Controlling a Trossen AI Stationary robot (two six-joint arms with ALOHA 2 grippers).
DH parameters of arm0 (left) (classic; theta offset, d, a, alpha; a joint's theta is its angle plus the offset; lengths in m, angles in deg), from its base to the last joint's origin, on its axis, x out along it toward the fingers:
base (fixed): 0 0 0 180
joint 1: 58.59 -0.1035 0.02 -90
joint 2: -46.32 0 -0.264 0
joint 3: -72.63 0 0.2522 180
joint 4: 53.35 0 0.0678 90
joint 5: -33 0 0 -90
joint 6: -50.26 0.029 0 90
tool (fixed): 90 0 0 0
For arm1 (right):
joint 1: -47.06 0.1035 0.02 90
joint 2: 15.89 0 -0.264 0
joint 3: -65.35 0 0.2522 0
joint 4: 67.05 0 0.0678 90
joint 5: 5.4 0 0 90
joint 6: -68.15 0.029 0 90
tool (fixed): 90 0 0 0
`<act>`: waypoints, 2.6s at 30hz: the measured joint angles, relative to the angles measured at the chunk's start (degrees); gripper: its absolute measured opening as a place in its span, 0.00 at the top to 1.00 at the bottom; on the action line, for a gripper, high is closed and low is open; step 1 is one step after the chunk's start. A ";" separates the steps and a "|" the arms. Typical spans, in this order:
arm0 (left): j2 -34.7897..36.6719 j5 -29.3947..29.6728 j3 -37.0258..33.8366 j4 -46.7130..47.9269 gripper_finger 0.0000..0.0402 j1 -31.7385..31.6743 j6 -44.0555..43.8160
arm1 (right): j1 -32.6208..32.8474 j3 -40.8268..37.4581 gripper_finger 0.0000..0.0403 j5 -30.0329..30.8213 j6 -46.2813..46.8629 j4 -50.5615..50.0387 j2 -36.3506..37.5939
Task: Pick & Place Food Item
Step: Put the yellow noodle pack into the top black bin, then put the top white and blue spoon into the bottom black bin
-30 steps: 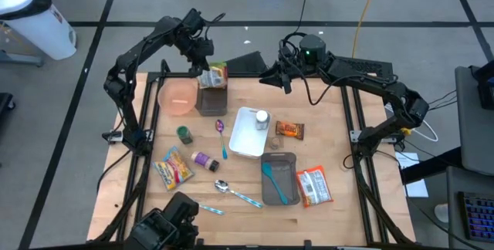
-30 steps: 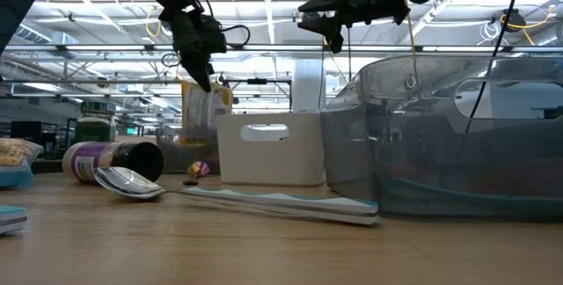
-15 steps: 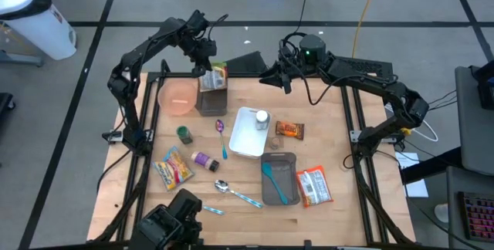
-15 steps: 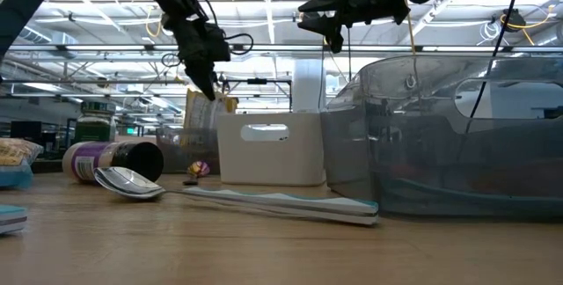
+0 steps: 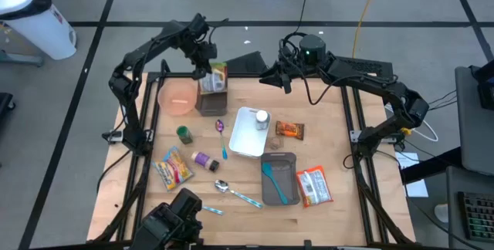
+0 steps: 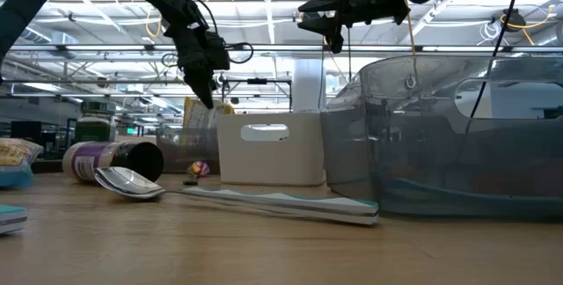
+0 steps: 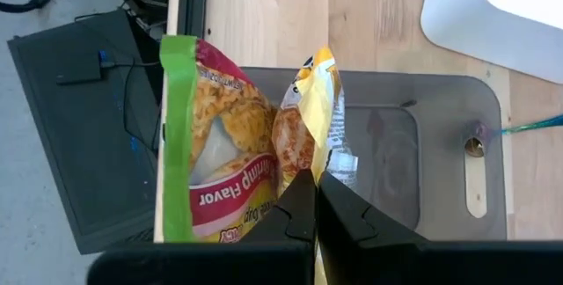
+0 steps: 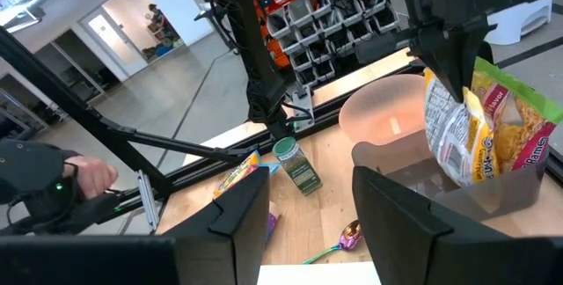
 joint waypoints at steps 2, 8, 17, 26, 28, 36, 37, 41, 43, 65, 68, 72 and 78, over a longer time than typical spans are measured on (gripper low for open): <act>0.00 0.18 -0.48 -0.58 1.00 0.02 -0.05 | 0.02 0.00 0.62 0.02 0.00 0.00 0.00; 0.00 0.26 -1.88 -2.12 1.00 0.02 -0.15 | 0.00 0.00 0.62 0.02 0.00 0.00 0.00; 0.00 1.48 -2.44 -2.52 0.99 0.02 -0.55 | -0.04 0.00 0.62 0.02 0.00 0.00 0.00; 0.00 3.25 -2.44 -3.92 0.94 0.02 -2.85 | -0.02 0.00 0.62 0.02 0.00 0.00 0.00; 0.00 3.24 -2.44 -4.76 0.94 0.09 -3.73 | -0.02 0.00 0.62 0.04 0.00 -0.01 0.00; 0.02 2.34 -2.44 -5.37 0.94 0.50 -3.41 | -0.02 0.00 0.62 0.04 0.00 0.00 0.00; 0.02 2.31 -2.44 -5.37 0.94 0.50 -3.41 | -0.02 0.00 0.62 0.04 0.00 -0.02 0.00; 0.02 2.31 -2.44 -5.35 0.94 0.50 -3.56 | -0.02 0.00 0.62 0.04 0.00 -0.01 0.00; 0.04 2.31 -2.44 -5.35 0.93 0.50 -3.56 | -0.02 0.00 0.62 0.04 0.00 0.00 0.00; 1.32 2.40 -2.06 -5.22 0.91 0.50 -3.64 | -0.02 0.00 0.62 0.02 -0.02 0.00 0.00; 1.90 3.17 -1.79 -5.95 0.83 0.50 -4.54 | -0.02 0.00 0.62 0.02 -0.07 0.00 0.00; 2.33 4.63 -1.78 -6.60 0.68 0.50 -6.83 | -0.02 0.00 0.62 0.00 -0.15 0.00 0.00; 3.26 8.76 -1.76 -6.62 0.52 1.34 -14.53 | -0.02 0.00 0.62 -0.01 -0.02 0.01 0.00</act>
